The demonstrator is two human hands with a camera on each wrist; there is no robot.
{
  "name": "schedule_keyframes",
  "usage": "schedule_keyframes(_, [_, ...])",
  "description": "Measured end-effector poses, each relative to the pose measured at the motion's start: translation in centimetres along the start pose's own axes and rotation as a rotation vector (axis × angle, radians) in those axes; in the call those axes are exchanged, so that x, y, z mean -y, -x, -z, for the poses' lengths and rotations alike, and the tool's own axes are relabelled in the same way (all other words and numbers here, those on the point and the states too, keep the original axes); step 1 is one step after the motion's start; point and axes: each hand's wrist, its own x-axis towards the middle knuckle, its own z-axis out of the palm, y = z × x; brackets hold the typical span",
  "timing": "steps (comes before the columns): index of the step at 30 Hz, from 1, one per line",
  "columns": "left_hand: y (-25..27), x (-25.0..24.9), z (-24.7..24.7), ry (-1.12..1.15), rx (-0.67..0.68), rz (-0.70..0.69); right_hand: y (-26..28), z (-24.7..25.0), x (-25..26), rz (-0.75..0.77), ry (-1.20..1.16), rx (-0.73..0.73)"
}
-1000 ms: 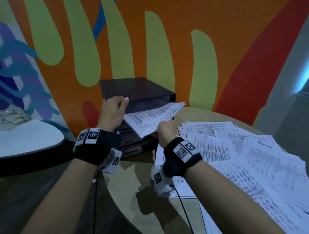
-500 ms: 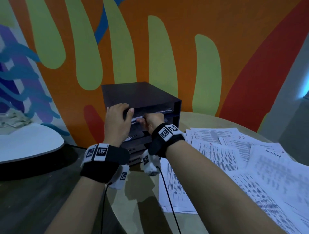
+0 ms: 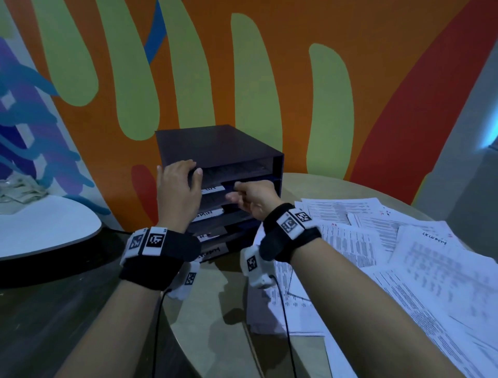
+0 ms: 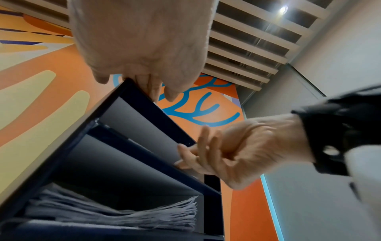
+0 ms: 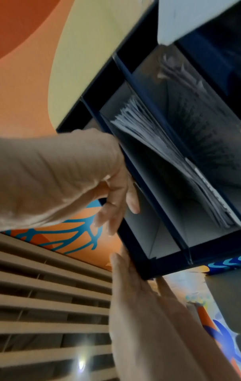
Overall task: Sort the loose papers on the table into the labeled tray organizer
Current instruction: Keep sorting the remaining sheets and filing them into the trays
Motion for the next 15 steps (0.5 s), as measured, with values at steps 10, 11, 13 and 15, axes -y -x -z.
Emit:
schedule_keyframes(10, [7.2,-9.9,-8.0,0.215,0.329,-0.109,7.4,18.6,-4.0,0.107,0.475,-0.228])
schedule_keyframes(11, [8.3,-10.9,-9.4,0.245,0.46,-0.046,8.2,21.1,-4.5,0.103,0.505,-0.299])
schedule_keyframes(13, [10.0,-11.6,-11.7,0.255,0.722,0.076,9.4,25.4,-5.4,0.084,0.53,-0.429])
schedule_keyframes(15, [11.5,-11.7,-13.5,0.242,0.895,0.126,10.9,29.1,-6.2,0.043,0.541,-0.54])
